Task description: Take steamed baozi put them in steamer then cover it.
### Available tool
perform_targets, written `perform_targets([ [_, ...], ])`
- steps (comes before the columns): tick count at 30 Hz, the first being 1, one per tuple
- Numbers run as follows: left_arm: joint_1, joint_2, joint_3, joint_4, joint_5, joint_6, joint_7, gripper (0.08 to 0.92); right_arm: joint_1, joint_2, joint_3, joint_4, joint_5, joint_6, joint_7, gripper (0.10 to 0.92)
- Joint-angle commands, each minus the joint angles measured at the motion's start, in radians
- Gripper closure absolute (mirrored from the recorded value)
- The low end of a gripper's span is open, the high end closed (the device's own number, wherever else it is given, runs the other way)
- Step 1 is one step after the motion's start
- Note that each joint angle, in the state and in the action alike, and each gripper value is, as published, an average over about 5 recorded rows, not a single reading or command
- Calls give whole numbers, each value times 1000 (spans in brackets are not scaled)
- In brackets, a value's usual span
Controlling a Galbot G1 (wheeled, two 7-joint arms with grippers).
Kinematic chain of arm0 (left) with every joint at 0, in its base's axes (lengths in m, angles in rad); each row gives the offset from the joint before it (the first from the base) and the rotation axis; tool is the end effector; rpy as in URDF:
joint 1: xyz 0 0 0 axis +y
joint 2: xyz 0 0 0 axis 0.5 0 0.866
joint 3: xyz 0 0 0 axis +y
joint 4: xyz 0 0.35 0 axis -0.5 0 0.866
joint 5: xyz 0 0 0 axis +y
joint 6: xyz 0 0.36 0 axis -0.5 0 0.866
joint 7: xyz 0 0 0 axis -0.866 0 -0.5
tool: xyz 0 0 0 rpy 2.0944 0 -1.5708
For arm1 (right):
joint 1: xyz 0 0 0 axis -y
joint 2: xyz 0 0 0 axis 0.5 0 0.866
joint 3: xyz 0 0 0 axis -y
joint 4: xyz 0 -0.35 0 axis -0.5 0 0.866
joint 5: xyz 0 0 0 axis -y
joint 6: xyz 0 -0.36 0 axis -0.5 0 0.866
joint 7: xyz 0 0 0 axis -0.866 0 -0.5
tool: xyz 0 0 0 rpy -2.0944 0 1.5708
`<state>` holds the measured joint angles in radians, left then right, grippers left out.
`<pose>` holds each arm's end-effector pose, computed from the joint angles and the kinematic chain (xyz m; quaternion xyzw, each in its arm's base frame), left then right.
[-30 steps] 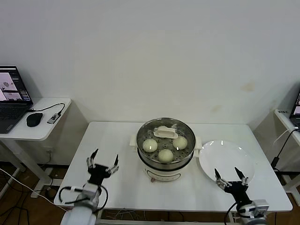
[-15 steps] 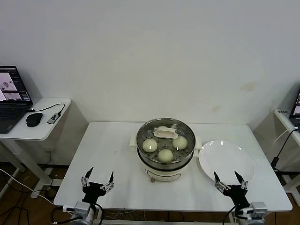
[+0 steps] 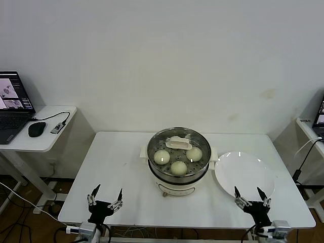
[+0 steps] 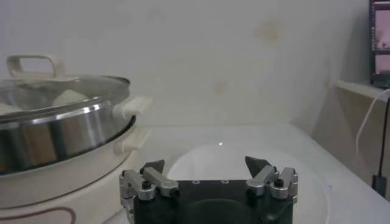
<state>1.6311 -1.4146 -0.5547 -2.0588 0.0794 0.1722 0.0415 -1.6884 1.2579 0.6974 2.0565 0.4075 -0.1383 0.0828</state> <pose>0.1673 0.0380 -0.3233 -0.0388 -0.9838 -0.1137 0.1330 0.1579 -0.1084 -0.3127 -0.0418 -0.9900 -0.0200 0.1335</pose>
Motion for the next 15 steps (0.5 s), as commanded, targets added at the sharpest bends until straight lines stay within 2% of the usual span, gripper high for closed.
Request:
perform_targets([
  [1,11,-2,-6,-5,-6,-5,0,177,11,30,13,1,-26,12,12,203],
  [15,3,-1,-8,1,-2,-5,-1,177,21,20,16,-17,-70,37,-25,203],
])
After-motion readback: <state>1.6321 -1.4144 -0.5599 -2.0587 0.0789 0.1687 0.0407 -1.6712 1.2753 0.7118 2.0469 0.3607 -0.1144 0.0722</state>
